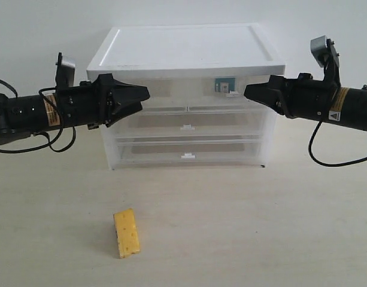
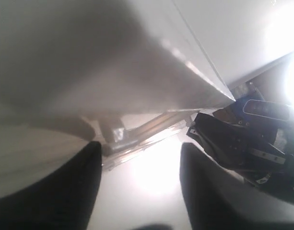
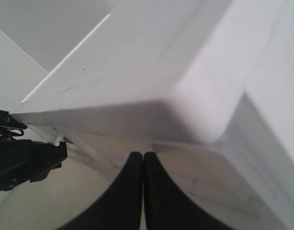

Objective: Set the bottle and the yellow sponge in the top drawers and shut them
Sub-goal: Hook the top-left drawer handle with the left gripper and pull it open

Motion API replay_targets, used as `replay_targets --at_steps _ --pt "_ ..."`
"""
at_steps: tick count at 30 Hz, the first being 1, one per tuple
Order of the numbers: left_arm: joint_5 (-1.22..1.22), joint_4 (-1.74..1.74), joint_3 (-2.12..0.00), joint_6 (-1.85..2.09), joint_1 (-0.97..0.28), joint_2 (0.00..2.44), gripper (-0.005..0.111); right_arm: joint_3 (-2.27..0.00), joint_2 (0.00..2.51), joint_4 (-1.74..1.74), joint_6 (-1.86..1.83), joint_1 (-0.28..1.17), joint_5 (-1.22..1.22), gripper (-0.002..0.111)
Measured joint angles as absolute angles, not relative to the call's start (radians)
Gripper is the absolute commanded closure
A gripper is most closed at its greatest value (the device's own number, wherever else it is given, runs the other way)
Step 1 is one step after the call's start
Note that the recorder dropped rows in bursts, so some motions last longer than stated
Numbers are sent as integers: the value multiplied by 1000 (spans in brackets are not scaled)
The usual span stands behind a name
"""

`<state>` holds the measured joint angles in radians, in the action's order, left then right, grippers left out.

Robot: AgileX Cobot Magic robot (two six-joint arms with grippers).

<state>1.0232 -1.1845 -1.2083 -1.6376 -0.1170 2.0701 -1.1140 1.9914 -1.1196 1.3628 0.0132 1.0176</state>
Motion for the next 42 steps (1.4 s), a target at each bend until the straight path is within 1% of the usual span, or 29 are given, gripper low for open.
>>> replay_targets --at_steps 3,5,8,11,20,26,32,37,42 --pt "1030 -1171 -1208 -1638 -117 2071 65 -1114 1991 -1120 1363 13 1018 108" --pt "1031 -1164 -1208 -1638 -117 2075 71 -1114 1991 -1120 1363 13 1018 108" --pt "1027 -1155 -1208 -1638 -119 2075 84 -1114 1991 -1120 1363 13 1018 108" --pt "1016 -1147 -1208 -1633 -123 2081 102 -1114 1991 -1117 1363 13 1018 108" --pt "1003 -1105 -1182 -1592 -139 2081 103 -1114 1991 -1115 1361 13 1018 108" --pt "1069 -1063 -1130 -1585 -140 2081 103 -1114 1991 -1115 1354 13 1018 108" --pt "1143 -1043 -1061 -1579 -140 2075 103 -1114 1991 -1115 1351 13 1018 108" --pt "1148 -1060 -937 -1549 -140 1987 103 -1114 1991 -1115 1346 13 1020 108" --pt "1156 -1064 -868 -1540 -140 1949 103 -1114 1991 -1115 1346 13 1020 108"
